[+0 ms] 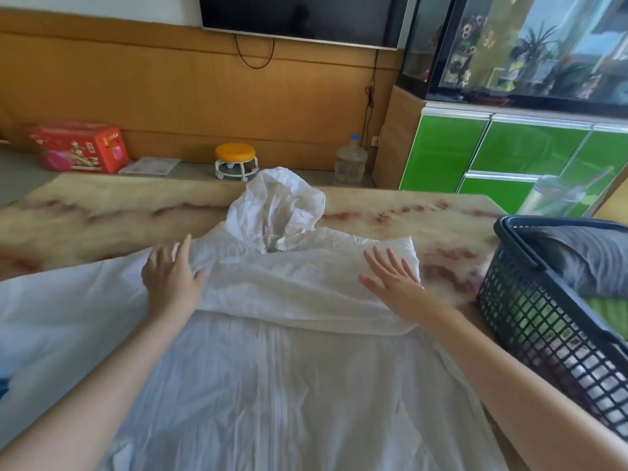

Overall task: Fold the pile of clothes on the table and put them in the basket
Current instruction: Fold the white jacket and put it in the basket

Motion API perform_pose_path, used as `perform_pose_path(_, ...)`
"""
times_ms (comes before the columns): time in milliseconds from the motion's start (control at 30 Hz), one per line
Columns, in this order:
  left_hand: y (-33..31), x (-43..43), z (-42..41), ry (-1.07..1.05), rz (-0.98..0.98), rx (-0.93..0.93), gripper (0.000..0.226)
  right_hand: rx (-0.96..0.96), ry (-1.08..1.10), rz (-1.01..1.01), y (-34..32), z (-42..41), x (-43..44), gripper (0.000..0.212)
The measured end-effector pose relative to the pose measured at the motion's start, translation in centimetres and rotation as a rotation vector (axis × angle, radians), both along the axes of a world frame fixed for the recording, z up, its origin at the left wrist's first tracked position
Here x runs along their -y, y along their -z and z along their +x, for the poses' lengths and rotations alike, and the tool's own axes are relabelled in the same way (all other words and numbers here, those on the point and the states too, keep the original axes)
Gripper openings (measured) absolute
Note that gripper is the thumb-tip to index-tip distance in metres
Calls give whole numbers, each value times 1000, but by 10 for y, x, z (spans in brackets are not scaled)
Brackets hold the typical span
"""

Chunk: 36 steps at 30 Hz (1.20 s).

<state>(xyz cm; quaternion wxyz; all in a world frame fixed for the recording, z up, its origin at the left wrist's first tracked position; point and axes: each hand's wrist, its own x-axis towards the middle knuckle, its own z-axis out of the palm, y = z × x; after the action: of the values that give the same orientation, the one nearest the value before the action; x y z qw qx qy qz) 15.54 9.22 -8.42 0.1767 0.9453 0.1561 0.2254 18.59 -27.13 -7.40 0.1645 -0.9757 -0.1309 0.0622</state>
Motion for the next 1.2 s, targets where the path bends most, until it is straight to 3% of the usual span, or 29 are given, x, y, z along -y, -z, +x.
perform_pose_path(67,7,12,-3,188,119,-8,51,-35,61,-114,18,7,-3,66)
perform_pose_path(133,20,22,-7,336,114,-233,52,-46,138,-163,32,9,2,69)
perform_pose_path(200,34,22,-8,343,177,-429,58,-38,177,-167,36,11,7,70)
perform_pose_path(367,37,21,-7,306,226,-489,60,-13,170,-185,36,10,8,74)
perform_pose_path(467,25,21,-10,331,108,-456,59,-48,162,-218,24,4,2,76)
perform_pose_path(600,0,-10,-22,216,-43,-205,45,96,23,-133,0,-11,-45,71)
perform_pose_path(733,-26,-68,-59,42,-120,-165,39,-114,-178,-7,-18,-38,-122,66)
perform_pose_path(800,-39,-106,-82,-74,-107,-157,39,-104,-256,37,-23,-53,-161,61)
perform_pose_path(900,-51,-167,-115,-278,-95,-222,43,-142,-352,111,-34,-81,-217,55)
perform_pose_path(1000,-52,-220,-141,-442,-122,-406,46,-199,-414,190,-40,-105,-258,49)
perform_pose_path(1200,-27,-262,-155,-478,-355,-504,56,-199,-401,302,-39,-121,-287,34)
